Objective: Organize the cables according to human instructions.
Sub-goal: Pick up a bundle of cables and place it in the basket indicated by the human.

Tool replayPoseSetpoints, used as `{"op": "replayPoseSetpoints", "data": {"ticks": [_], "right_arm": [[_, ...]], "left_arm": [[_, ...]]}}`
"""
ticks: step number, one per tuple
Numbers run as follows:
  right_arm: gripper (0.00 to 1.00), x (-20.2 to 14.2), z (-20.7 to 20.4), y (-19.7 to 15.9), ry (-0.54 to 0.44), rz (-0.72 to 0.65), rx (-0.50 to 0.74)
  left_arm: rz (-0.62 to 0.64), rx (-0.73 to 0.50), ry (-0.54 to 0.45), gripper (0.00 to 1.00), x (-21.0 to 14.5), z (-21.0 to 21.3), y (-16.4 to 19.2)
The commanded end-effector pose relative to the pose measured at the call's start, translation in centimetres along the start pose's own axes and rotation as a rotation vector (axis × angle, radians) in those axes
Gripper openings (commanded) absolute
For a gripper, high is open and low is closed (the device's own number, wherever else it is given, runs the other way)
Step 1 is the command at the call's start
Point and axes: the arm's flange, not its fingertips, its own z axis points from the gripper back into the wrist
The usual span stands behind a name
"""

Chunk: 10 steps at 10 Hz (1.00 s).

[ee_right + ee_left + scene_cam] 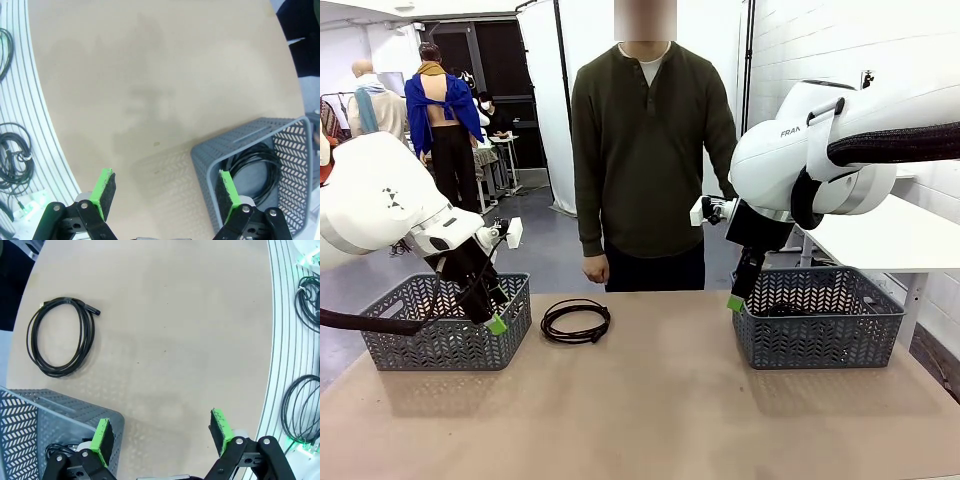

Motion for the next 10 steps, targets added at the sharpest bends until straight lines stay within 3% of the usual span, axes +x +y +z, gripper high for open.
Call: {"op": "replayPoseSetpoints", "data": {"ticks": [1,10], "right_arm": [[1.00,-0.07,-0.15,0.00,0.000,-0.002,0.001],[1.00,-0.07,-0.15,0.00,0.000,-0.002,0.001]], "left_arm": [[0.001,0.001,-0.001,1.00,0.06,0.05,0.04],[0.001,0.001,-0.001,1.00,0.06,0.05,0.04]]}}
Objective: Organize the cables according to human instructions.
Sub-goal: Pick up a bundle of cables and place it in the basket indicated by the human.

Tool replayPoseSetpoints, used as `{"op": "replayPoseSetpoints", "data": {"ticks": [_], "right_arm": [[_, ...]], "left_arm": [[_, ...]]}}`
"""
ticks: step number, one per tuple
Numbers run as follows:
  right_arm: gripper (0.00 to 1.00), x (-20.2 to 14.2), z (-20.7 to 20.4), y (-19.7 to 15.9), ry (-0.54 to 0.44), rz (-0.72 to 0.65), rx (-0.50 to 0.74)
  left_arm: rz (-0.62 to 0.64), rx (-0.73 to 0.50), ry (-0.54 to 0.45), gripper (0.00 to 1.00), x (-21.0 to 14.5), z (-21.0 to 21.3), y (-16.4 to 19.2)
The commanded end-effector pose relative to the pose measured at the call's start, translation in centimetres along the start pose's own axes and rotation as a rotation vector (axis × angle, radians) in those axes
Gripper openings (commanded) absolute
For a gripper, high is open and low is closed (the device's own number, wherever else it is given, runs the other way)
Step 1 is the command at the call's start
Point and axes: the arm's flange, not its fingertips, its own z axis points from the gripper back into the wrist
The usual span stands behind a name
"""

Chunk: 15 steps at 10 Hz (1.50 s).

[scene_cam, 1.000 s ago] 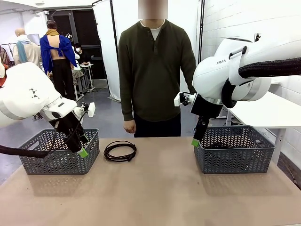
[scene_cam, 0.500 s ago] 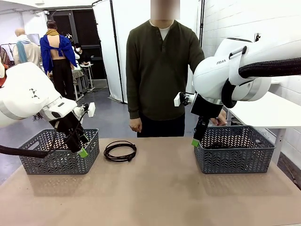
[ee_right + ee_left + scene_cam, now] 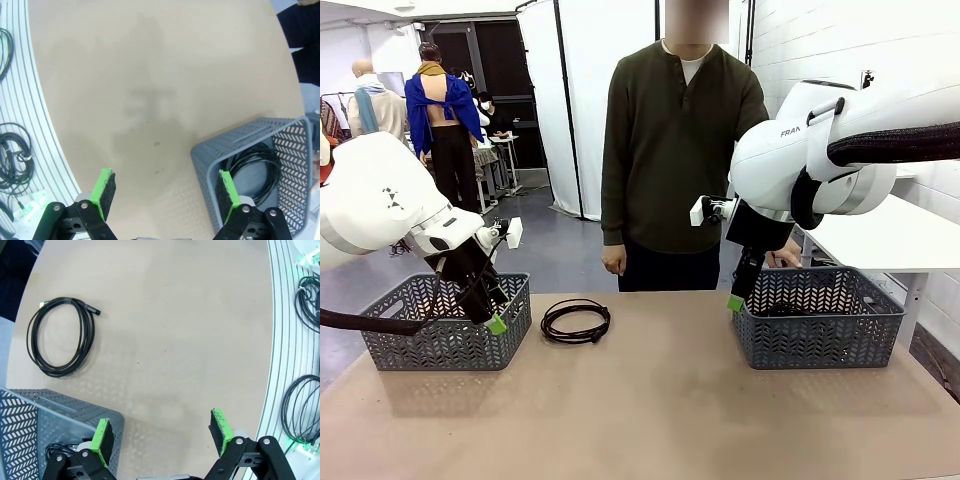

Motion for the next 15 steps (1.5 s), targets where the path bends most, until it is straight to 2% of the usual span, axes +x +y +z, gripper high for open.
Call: {"op": "replayPoseSetpoints", "data": {"ticks": [1,5,6,10,15], "right_arm": [[1.00,-0.1,-0.2,0.0,0.000,-0.002,0.001],[1.00,0.0,0.0,0.0,0.000,0.000,0.000],[1.00,1.0,-0.1,-0.4,-0.002,0.030,0.000],[1.00,7.1,-1.5,-2.0,0.016,0.262,0.019],[1.00,14.8,-6.5,-3.4,0.066,0.608,0.012]], "left_arm": [[0.001,0.001,-0.001,1.00,0.1,0.0,0.0],[0.001,0.001,-0.001,1.00,0.1,0.0,0.0],[0.001,0.001,-0.001,1.00,0.1,0.0,0.0],[0.001,0.001,-0.001,1.00,0.1,0.0,0.0],[0.001,0.001,-0.001,1.00,0.1,0.0,0.0]]}}
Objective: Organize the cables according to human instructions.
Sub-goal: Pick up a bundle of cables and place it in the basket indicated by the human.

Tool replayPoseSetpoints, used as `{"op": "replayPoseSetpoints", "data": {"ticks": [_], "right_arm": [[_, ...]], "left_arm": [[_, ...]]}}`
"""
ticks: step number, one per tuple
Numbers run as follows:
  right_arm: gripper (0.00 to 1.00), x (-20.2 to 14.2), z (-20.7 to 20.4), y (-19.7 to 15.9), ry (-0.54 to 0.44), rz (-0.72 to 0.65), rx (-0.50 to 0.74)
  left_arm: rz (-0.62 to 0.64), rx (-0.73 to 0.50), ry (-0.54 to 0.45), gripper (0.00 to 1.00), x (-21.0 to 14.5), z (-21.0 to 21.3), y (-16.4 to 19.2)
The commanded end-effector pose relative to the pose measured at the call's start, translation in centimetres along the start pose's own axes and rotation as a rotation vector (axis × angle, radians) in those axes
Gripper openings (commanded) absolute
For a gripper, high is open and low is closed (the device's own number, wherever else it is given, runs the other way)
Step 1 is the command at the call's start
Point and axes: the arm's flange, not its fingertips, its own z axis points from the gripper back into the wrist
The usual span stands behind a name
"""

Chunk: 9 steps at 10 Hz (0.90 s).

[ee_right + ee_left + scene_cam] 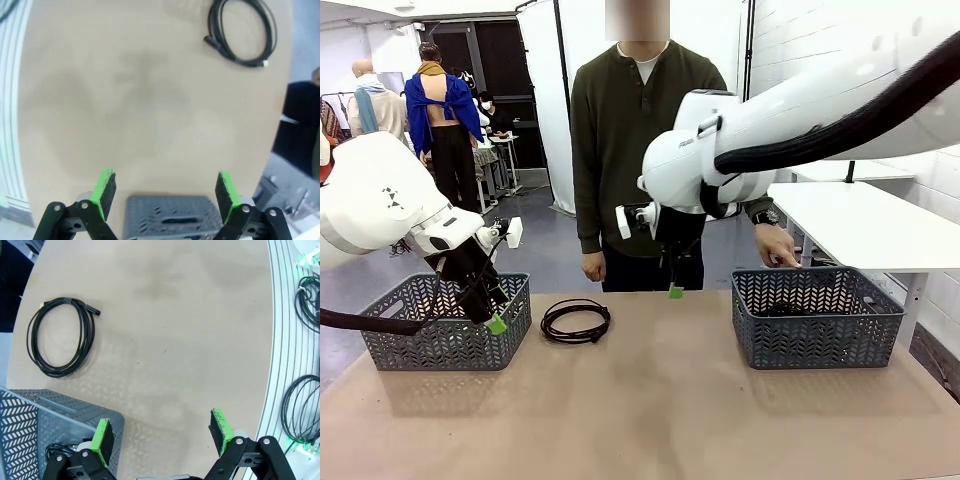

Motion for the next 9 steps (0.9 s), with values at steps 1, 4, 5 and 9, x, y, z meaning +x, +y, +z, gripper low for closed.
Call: {"op": "replayPoseSetpoints", "data": {"ticks": [1,4,5,9], "right_arm": [[1.00,1.4,-1.5,-2.0,0.020,0.110,0.003],[1.00,4.1,-4.2,-3.0,0.060,0.148,0.024],[1.00,4.1,-4.1,-2.8,0.069,0.128,0.019],[1.00,4.1,-4.1,-2.2,0.034,0.137,0.020]], "left_arm": [[0.002,0.001,0.000,1.00,0.0,0.0,0.0],[0.002,0.001,0.000,1.00,0.0,0.0,0.0],[0.002,0.001,0.000,1.00,0.0,0.0,0.0],[0.002,0.001,0.000,1.00,0.0,0.0,0.0]]}}
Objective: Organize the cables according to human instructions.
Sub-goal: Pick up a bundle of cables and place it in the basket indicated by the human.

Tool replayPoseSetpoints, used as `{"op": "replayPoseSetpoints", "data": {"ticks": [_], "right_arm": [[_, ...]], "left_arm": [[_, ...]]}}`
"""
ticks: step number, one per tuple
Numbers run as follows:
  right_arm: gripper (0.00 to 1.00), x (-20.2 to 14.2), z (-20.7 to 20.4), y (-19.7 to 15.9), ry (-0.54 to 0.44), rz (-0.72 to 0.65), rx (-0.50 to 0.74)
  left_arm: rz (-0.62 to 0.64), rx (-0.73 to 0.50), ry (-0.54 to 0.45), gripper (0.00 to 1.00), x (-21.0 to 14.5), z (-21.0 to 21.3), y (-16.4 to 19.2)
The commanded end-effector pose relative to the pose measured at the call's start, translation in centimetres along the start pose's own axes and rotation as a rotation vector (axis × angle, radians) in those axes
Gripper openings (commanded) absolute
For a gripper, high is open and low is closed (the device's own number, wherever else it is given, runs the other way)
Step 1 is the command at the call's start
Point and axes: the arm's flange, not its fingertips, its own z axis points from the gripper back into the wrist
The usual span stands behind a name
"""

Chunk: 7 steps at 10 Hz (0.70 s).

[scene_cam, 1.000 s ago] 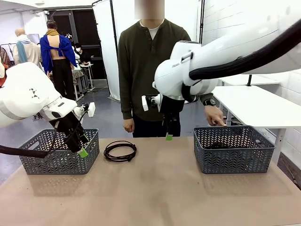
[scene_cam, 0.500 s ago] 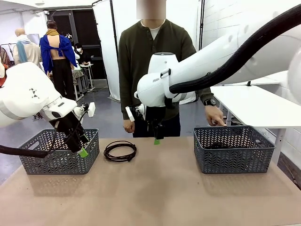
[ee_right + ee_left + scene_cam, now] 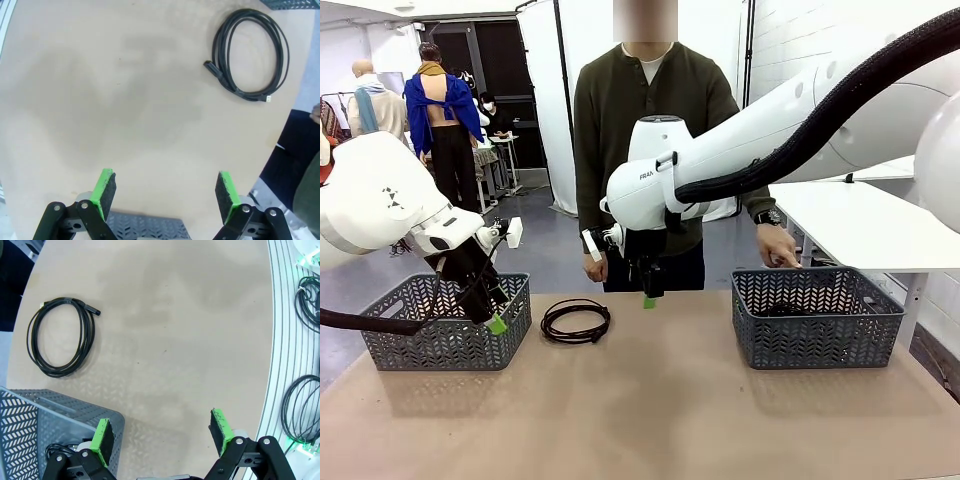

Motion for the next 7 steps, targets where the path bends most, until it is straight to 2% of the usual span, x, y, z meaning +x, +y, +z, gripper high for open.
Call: {"op": "replayPoseSetpoints", "data": {"ticks": [1,4,7], "right_arm": [[1.00,-0.2,0.2,0.3,0.000,-0.006,0.001],[1.00,-0.1,0.0,0.0,-0.001,-0.001,0.000],[1.00,1.1,-1.9,-2.0,-0.013,0.041,-0.025]], "left_arm": [[0.002,0.001,0.000,1.00,0.0,0.0,0.0],[0.002,0.001,0.000,1.00,0.0,0.0,0.0],[0.002,0.001,0.000,1.00,0.0,0.0,0.0]]}}
